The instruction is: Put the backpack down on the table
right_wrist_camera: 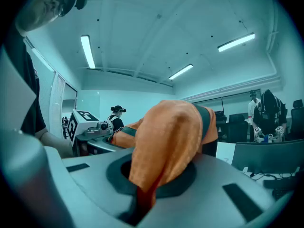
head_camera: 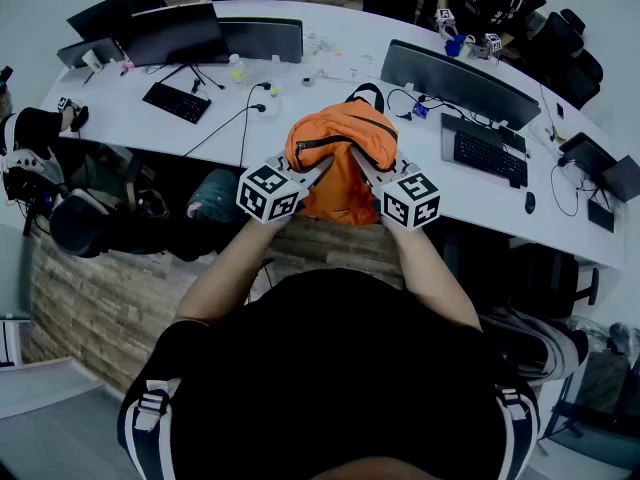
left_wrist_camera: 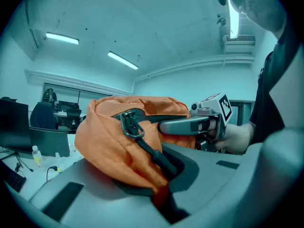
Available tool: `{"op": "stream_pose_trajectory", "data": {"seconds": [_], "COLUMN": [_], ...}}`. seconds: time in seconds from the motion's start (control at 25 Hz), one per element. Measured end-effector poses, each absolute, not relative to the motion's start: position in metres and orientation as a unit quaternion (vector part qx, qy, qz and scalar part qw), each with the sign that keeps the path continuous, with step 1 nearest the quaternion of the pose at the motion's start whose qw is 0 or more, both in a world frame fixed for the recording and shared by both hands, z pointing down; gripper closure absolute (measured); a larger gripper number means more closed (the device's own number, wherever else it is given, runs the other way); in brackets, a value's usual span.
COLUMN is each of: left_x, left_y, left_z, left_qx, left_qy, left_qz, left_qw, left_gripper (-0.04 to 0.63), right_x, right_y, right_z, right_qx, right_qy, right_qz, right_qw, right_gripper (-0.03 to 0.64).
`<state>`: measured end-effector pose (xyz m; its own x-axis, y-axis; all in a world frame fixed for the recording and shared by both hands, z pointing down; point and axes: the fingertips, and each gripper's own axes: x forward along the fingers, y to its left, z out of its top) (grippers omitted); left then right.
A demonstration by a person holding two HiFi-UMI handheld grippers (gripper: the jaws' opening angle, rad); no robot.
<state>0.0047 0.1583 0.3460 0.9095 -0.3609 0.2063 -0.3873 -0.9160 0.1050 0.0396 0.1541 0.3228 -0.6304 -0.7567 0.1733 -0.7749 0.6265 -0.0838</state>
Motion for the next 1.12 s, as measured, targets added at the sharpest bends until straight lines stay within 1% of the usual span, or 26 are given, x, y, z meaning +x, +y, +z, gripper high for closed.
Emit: {"op": "stream_pose_trajectory", "data": {"seconds": [0.2, 0.6, 0.84, 1.12], "left_x": [-0.023, -0.076, -0.085, -0.089], "left_y": [0.158, 0.16, 0.167, 0.167], "left_z": [0.348, 0.343, 0.344, 0.341], "left_qx": [0.975, 0.977, 0.978, 0.98], "left_qy": [-0.181, -0.171, -0.167, -0.158], "left_qz": [0.1, 0.101, 0.096, 0.093], "left_qw": [0.076, 0.071, 0.082, 0.077], "left_gripper": [0.56, 0.561, 0.562, 0.563], "right_x": [0.012, -0.041, -0.052, -0.055], "right_y": [0.153, 0.156, 0.16, 0.159], "right_z": [0.326, 0.324, 0.326, 0.327], "right_qx": [0.434, 0.435, 0.428, 0.426], "right_qy": [-0.895, -0.894, -0.896, -0.896], "right_qz": [0.083, 0.099, 0.108, 0.113], "right_qw": [0.062, 0.036, 0.048, 0.044], "right_gripper": [0.584, 0.584, 0.584, 0.584]}}
